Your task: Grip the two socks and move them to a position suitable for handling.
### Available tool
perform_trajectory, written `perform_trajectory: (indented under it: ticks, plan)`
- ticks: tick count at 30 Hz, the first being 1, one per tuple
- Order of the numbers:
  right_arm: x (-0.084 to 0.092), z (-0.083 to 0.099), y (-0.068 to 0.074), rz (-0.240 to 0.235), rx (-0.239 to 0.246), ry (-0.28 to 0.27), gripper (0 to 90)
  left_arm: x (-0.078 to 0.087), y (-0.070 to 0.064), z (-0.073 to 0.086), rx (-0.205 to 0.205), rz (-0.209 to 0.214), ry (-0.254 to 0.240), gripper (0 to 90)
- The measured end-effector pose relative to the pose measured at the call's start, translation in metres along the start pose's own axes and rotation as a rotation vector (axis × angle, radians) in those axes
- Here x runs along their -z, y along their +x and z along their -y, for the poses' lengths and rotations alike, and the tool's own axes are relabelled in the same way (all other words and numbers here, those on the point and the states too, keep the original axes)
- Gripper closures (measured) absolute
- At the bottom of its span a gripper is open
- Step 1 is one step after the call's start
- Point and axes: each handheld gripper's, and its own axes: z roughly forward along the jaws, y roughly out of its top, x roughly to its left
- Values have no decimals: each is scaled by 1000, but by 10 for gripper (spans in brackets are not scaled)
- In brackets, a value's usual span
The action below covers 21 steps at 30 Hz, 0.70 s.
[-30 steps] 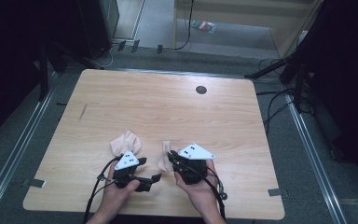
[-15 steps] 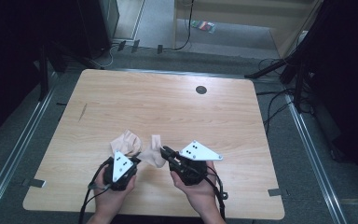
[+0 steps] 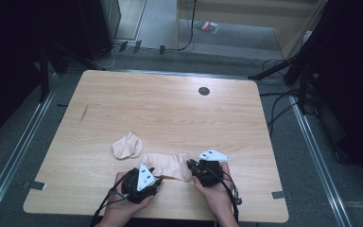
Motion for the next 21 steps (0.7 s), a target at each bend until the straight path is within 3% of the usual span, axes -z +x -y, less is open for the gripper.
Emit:
perform_trajectory:
  ticks: [1, 3, 5, 6, 7, 11, 13, 17, 21]
  plan:
    - [0, -1, -3, -1, -2, 1, 855, 3, 3, -1, 8, 21, -19, 423]
    - [-1, -2, -5, 6, 8, -3, 855, 9, 12, -2, 23, 25, -63, 390]
    - [0, -2, -7, -1, 19, -9, 854, 14, 25, -3, 84, 36, -118, 373]
    - [0, -2, -7, -1, 24, -12, 854, 16, 35, -3, 142, 31, -151, 378]
    - [1, -2, -7, 6, 29, -15, 854, 17, 40, -2, 175, 21, -162, 388]
    - [2, -2, -9, 10, 30, -19, 853, 4, 60, 4, 283, -47, -117, 445]
    - [1, -2, -9, 9, 29, -15, 852, -2, 60, 5, 290, -28, -94, 475]
    - [0, -1, -6, 5, 44, -10, 852, -13, 52, 1, 248, -65, -13, 615]
    - [-1, 0, -4, 8, 46, -11, 852, -15, 54, -1, 248, -93, 13, 758]
